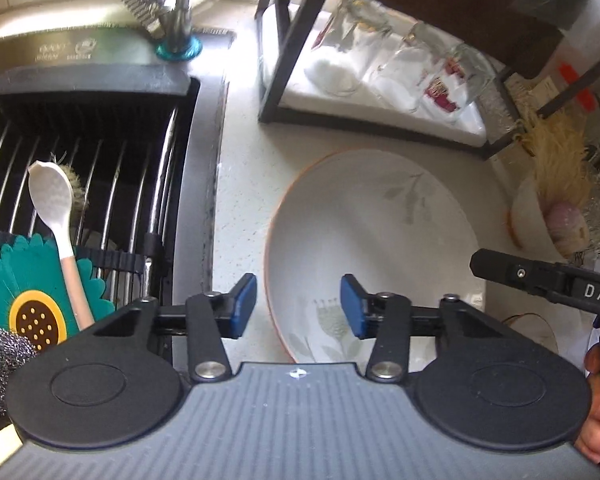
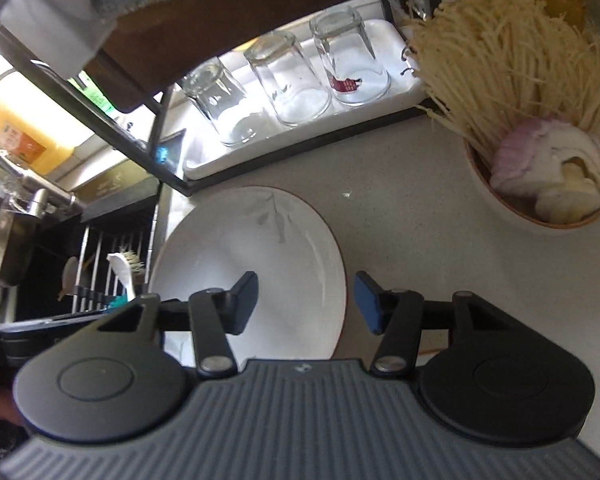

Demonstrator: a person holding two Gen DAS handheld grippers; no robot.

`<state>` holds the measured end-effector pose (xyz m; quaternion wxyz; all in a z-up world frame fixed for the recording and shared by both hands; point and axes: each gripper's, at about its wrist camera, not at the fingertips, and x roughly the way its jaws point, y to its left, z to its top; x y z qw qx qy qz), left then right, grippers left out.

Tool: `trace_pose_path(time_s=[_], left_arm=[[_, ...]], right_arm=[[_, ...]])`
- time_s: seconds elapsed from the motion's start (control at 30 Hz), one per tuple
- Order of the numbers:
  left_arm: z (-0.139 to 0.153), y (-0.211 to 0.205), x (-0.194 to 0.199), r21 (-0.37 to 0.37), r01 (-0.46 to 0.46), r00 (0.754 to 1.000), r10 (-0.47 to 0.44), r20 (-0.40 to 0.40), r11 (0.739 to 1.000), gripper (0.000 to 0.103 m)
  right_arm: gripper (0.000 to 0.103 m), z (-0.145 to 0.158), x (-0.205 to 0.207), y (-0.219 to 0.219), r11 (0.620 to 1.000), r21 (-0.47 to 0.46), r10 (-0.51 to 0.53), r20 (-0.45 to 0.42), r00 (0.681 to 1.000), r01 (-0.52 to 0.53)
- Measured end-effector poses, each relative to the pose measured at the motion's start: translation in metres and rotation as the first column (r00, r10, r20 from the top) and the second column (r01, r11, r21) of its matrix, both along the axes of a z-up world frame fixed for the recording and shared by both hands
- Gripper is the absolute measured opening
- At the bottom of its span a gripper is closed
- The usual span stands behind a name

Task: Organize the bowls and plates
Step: 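Close the left gripper on the bowl rim while the right gripper clamps it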

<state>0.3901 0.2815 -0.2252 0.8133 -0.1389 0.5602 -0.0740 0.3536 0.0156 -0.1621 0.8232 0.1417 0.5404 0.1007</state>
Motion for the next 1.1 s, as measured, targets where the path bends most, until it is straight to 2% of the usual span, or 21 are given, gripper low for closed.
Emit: trace_pose_path(time_s=[0.17,0.3,0.37,0.5,0.57,0.73,0.8,0.9,1.1], left_arm=[[-0.008,0.003,0.004,-0.028,0.004,1.000,-0.003,0.004,1.000,0.035],[-0.012,0.006,0.008,-0.036,0.017,1.000,-0.017,0.002,0.999,0.030],[-0.014,0.008,0.010,-0.036,0.030,1.000,-0.030,-0.002,0.999,0.025],[-0.018,0.007,0.012,-0.023,0.074,0.997,-0.073,0.005,0.997,0.023],[-0.017,0.005,0.012,-0.004,0.090,0.996,-0.090,0.028,0.996,0.023],[-0.018,0.005,0.015,-0.012,0.062,0.997,-0.061,0.039,0.998,0.023],[-0.019,0.008,0.017,-0.027,0.050,0.998,-0.048,0.040,0.998,0.023],[-0.019,0.011,0.016,-0.057,0.042,0.999,-0.040,0.035,0.998,0.023],[-0.012,0.012,0.009,-0.080,0.018,0.999,-0.015,0.037,0.997,0.023]], right_arm=[[0.038,-0.014,0.006,0.004,1.000,-0.026,-0.003,-0.032,0.999,0.002],[0.034,-0.023,0.008,0.004,0.999,-0.049,-0.016,-0.042,0.999,0.014],[0.025,-0.028,0.009,0.005,0.999,-0.048,-0.022,-0.058,0.998,0.019],[0.025,-0.030,0.008,0.006,0.999,-0.044,-0.022,-0.051,0.998,0.020],[0.020,-0.031,0.008,0.004,0.999,-0.039,-0.018,-0.054,0.998,0.016],[0.020,-0.032,0.009,0.003,1.000,-0.028,0.001,-0.052,0.999,-0.002],[0.020,-0.029,0.009,0.000,1.000,-0.005,0.002,-0.035,0.999,-0.002],[0.020,-0.023,0.007,0.001,0.999,-0.029,0.037,0.000,0.999,-0.037],[0.020,-0.014,0.005,-0.004,0.999,-0.003,0.043,0.012,0.999,-0.043]])
